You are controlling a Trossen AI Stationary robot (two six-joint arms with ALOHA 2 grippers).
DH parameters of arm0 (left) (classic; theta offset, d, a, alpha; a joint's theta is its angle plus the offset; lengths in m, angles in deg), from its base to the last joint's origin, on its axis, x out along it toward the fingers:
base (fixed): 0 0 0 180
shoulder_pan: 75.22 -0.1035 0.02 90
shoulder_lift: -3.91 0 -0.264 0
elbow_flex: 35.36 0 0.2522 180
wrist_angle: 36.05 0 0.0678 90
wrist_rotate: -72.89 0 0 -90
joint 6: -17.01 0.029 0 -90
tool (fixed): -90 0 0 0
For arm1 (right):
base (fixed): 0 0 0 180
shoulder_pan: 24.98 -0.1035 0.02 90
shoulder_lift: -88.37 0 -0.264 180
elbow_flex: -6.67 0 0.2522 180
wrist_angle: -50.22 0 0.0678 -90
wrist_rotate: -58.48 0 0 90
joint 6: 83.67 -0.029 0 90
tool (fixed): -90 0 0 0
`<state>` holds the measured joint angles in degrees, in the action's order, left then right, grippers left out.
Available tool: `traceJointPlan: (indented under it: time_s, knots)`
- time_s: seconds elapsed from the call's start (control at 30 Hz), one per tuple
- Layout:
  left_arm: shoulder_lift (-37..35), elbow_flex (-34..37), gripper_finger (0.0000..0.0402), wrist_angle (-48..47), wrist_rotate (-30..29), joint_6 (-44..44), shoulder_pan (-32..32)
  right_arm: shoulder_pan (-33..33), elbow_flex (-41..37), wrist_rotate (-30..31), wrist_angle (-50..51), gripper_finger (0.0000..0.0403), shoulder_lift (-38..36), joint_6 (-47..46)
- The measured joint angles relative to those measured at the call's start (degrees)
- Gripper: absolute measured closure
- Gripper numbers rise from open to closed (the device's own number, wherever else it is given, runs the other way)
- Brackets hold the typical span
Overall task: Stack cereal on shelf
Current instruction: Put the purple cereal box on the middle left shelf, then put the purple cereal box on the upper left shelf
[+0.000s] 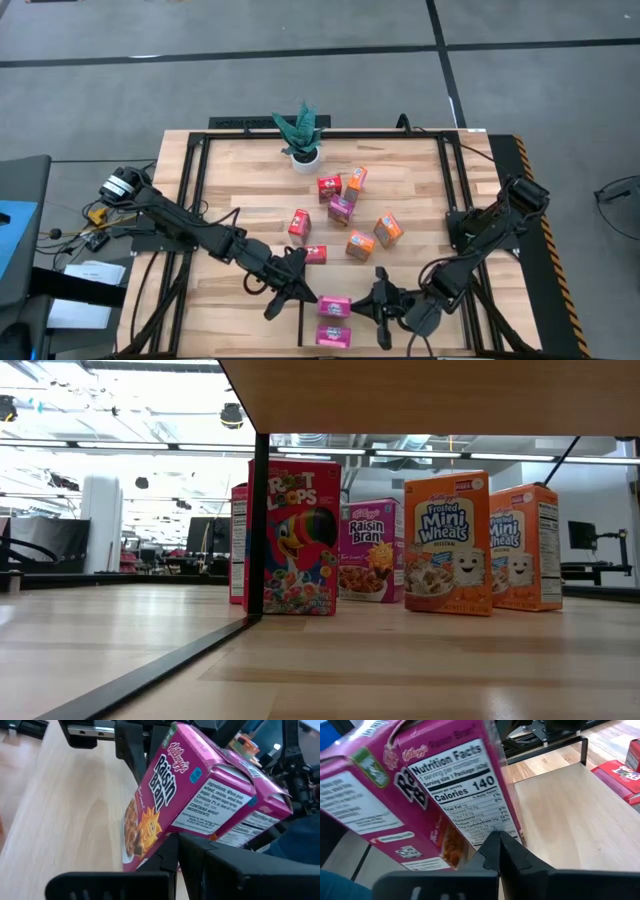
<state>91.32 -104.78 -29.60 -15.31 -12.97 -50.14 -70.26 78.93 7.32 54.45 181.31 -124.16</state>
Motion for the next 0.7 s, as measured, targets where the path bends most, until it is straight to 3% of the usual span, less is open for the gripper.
traceJointPlan:
  time_s: [0.33, 0.7]
  knots:
    - [0.00, 0.00, 0.0401, 0.28, 0.15, -1.48, 0.04, 0.38, 0.00, -0.10, 0.34, 0.0365, -0.01, 0.44]
    - [-0.02, 0.00, 0.0401, 0.29, 1.38, -2.00, 0.07, -1.68, 0.00, 0.10, -0.43, 0.0390, -0.01, -0.90]
